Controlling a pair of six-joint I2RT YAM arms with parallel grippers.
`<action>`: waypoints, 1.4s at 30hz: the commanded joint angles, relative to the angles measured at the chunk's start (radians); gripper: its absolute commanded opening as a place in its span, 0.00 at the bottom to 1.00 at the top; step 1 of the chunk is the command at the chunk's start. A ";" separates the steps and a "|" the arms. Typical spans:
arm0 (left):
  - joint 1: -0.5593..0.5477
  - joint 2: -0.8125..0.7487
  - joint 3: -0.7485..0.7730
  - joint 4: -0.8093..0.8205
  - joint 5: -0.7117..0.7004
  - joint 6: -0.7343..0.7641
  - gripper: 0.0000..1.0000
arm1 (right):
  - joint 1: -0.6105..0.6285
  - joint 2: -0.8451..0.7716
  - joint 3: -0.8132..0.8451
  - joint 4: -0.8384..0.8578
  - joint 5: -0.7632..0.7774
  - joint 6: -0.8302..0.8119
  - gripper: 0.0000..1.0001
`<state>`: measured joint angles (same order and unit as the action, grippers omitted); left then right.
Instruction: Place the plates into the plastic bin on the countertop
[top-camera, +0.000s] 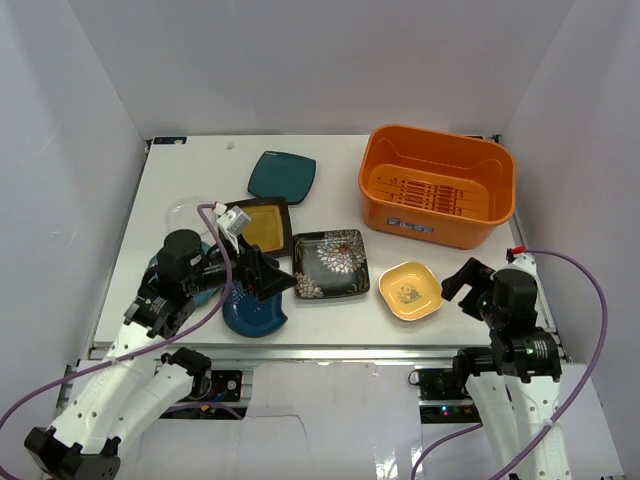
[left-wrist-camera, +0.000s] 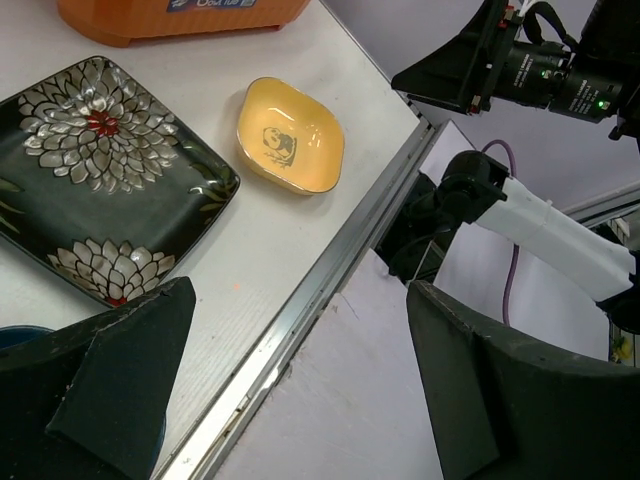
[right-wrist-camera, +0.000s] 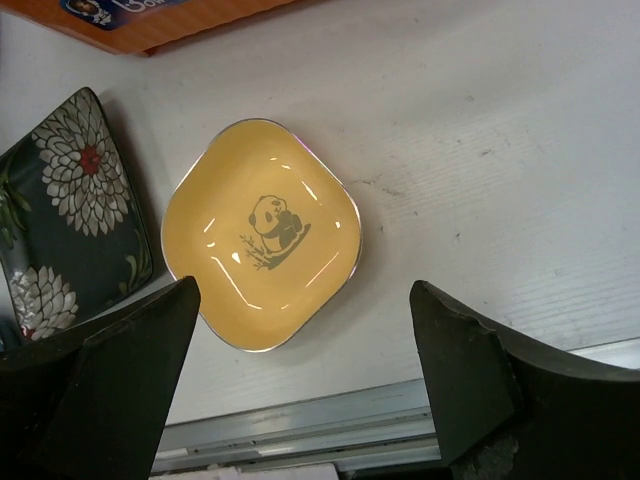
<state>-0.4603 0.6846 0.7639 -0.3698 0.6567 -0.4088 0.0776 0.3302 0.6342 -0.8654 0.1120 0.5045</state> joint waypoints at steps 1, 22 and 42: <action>-0.003 0.003 -0.021 0.009 -0.041 -0.015 0.98 | -0.006 0.016 -0.057 0.069 -0.040 0.077 0.91; -0.008 0.055 -0.160 -0.011 -0.241 -0.067 0.90 | -0.006 0.269 -0.453 0.545 -0.132 0.255 0.56; -0.009 0.323 0.032 -0.092 -0.413 -0.153 0.69 | -0.006 0.246 0.295 0.279 -0.295 0.061 0.08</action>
<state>-0.4664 0.9665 0.7437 -0.4526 0.2443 -0.5297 0.0776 0.4786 0.7883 -0.6739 -0.1284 0.6697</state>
